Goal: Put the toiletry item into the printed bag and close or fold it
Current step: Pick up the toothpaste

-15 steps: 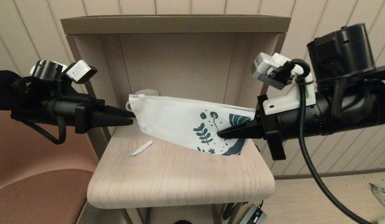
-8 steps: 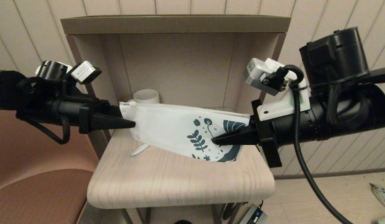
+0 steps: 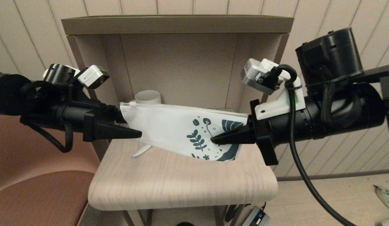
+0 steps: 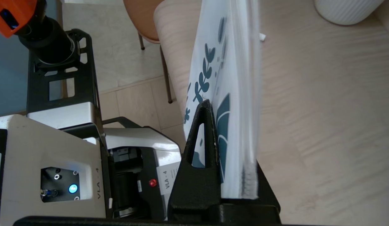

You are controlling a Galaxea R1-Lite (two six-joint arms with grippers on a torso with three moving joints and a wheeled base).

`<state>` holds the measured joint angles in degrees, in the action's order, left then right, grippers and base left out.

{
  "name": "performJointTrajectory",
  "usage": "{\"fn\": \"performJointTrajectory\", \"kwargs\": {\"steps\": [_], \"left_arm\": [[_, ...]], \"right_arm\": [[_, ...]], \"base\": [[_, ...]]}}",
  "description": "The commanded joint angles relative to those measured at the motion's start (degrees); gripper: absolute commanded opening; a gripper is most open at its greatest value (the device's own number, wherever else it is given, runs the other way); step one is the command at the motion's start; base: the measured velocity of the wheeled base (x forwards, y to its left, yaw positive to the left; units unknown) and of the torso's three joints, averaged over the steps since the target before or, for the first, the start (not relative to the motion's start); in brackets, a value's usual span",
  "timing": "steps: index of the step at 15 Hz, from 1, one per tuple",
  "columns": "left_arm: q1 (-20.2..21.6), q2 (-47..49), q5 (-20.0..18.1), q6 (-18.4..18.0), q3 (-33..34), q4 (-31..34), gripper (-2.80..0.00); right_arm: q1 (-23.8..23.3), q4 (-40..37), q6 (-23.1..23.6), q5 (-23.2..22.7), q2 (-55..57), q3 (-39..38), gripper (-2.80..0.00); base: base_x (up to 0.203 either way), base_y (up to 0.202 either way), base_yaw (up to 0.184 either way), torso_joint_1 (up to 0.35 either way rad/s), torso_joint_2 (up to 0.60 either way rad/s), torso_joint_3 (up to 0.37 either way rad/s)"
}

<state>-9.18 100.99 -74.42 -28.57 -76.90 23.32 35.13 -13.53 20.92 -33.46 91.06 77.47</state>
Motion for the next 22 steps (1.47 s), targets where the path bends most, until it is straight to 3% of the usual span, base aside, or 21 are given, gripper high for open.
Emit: {"fn": "performJointTrajectory", "kwargs": {"steps": [1, 8, 9, 22], "left_arm": [[-0.14, -0.62, -0.82, -0.34, 0.26, 0.15, 0.00], [-1.19, -0.01, -1.51, -0.40, -0.61, 0.00, 0.00], [-1.50, -0.01, -1.51, -0.43, -0.58, -0.41, -2.80], [-3.29, -0.89, -1.51, 0.63, -0.53, -0.29, -2.80]], "right_arm": [[0.02, -0.09, 0.17, -0.20, 0.34, -0.21, -2.80], [0.37, 0.00, 0.35, -0.14, 0.17, -0.48, -2.80], [0.37, 0.00, 0.26, -0.20, 0.08, -0.48, -2.80], [2.28, 0.00, 0.26, 0.12, 2.90, 0.64, -2.80]], "base": [[0.000, 0.000, 0.000, 0.000, 0.00, 0.000], [0.000, 0.000, 0.000, 0.000, 0.00, 0.000], [0.000, 0.000, 0.000, 0.000, 0.00, 0.000], [0.000, 0.000, 0.000, 0.000, 0.00, 0.000]]}}
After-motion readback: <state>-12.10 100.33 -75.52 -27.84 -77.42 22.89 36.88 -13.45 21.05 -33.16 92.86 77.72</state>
